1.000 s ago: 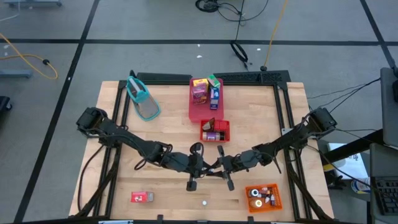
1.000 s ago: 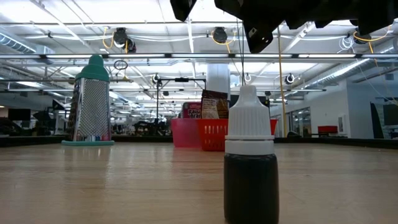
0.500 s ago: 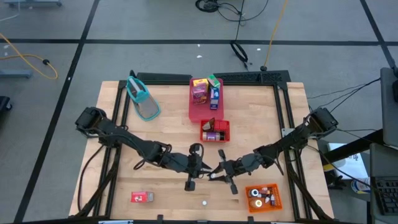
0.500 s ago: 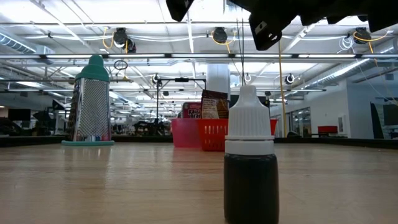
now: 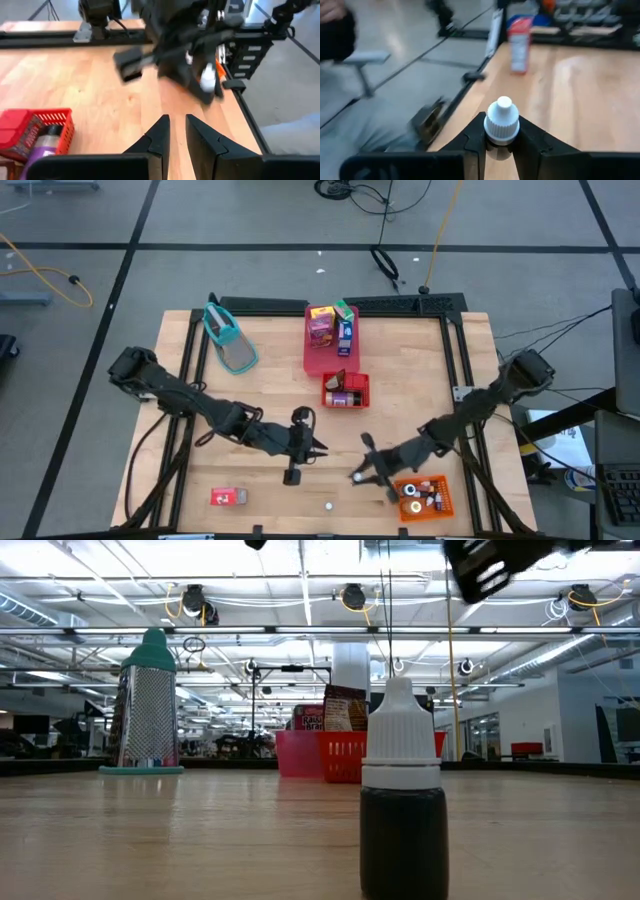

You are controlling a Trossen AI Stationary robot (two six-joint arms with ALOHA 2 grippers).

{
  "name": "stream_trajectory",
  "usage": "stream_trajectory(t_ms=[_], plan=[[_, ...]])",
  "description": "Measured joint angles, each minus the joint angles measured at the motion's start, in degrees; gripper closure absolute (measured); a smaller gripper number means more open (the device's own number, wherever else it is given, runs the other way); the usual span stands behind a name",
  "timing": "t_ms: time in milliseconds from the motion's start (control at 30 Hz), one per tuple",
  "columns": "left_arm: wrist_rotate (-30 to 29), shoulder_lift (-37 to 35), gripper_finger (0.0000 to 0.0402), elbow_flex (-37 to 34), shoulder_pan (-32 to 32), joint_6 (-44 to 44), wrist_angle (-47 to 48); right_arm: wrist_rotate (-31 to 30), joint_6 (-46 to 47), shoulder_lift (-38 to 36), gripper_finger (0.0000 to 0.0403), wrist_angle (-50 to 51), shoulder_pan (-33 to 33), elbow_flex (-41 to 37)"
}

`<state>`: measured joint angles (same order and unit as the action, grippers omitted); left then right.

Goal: Pick & Place Kitchen Items
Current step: Put the brown food coloring bottle into the orange bin

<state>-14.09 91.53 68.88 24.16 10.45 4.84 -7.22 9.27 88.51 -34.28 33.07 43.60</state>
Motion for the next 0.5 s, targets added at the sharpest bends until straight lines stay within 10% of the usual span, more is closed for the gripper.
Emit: stream_trajectory(t_ms=[500], plan=[[0.0, 0.13, 0.0344, -0.04, 0.96, 0.83, 1.48, -7.12, 4.73, -14.55, 0.0345, 22.99, 22.26, 0.02]])
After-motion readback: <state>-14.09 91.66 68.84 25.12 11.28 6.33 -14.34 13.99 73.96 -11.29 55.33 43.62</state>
